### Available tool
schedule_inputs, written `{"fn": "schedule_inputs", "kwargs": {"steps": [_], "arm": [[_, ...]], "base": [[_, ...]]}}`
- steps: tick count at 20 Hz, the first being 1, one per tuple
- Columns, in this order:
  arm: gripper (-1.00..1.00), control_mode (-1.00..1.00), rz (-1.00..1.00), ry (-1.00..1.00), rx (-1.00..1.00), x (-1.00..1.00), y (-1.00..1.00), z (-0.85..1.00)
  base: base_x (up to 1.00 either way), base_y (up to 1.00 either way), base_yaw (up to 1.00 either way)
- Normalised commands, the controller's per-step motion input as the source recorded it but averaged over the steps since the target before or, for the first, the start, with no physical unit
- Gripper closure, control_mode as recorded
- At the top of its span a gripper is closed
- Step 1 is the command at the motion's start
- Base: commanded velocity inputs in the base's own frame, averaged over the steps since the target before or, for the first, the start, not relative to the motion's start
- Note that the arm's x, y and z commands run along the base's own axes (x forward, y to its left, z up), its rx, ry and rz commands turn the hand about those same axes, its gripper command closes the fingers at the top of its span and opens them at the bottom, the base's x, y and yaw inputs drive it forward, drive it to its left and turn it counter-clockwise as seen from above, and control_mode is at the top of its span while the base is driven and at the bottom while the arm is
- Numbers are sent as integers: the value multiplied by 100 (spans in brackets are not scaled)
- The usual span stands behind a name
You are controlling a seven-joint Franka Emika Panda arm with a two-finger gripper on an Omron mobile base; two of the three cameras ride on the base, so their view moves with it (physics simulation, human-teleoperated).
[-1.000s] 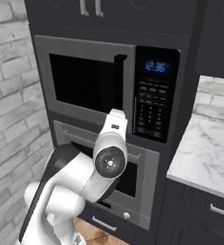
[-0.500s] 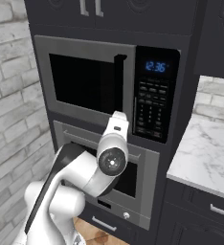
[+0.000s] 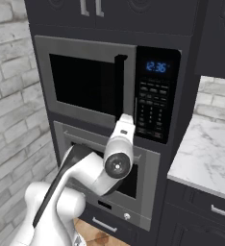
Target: Place the bowl containing the kebab skewer and shrimp in the microwave. Close the microwave door and press the start button to microwave the meal.
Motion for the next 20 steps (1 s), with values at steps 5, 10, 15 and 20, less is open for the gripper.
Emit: {"fn": "schedule_inputs", "kwargs": {"steps": [5, 10, 15, 20], "arm": [[100, -100, -2, 0, 0, 29, -14, -7], [100, -100, -2, -2, 0, 27, -7, -11], [100, -100, -2, -2, 0, 25, -2, -15], [100, -100, -2, -1, 0, 28, -6, -14]], "base": [[0, 0, 0], [0, 0, 0], [0, 0, 0], [0, 0, 0]]}}
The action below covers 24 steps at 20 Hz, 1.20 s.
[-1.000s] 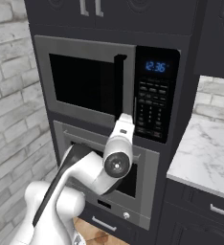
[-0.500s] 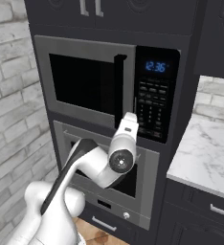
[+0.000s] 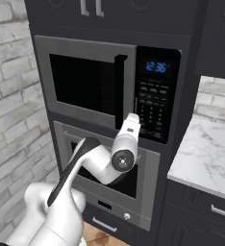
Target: Place the bowl containing the kebab skewer and shrimp in the microwave. Close the microwave door and press the start button to microwave the meal.
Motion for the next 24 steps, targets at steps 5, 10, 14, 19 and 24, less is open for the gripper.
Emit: {"fn": "schedule_inputs", "kwargs": {"steps": [5, 10, 14, 19, 24], "arm": [[100, -100, -2, -1, 0, 27, -16, -10], [100, -100, -2, 0, 0, 28, -14, -11], [100, -100, -2, 0, 0, 32, -10, -16], [100, -100, -2, 0, 0, 32, -11, -16], [100, -100, -1, 0, 0, 33, -13, -18]], "base": [[0, 0, 0], [0, 0, 0], [0, 0, 0], [0, 0, 0], [0, 0, 0]]}}
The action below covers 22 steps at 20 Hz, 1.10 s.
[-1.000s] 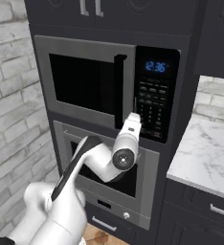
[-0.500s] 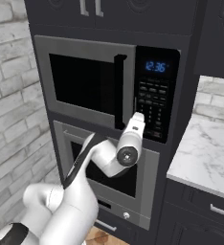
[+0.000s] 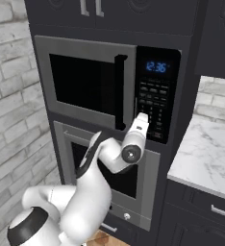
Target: Place the bowl containing the kebab skewer and shrimp in the microwave. Close the microwave door and press the start button to microwave the meal.
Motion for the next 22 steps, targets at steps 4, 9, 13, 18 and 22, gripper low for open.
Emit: {"fn": "schedule_inputs", "kwargs": {"steps": [4, 9, 13, 18, 22], "arm": [[100, -100, -1, -1, 0, 33, -18, -19], [100, -100, -1, -2, 0, 32, -21, -19], [100, -100, -1, -3, 0, 34, -8, -21], [100, -100, -5, 0, 0, 39, 0, -9], [100, -100, -11, 10, -1, 20, 0, 0]], "base": [[0, 0, 0], [0, 0, 0], [0, 0, 0], [0, 0, 0], [0, 0, 0]]}}
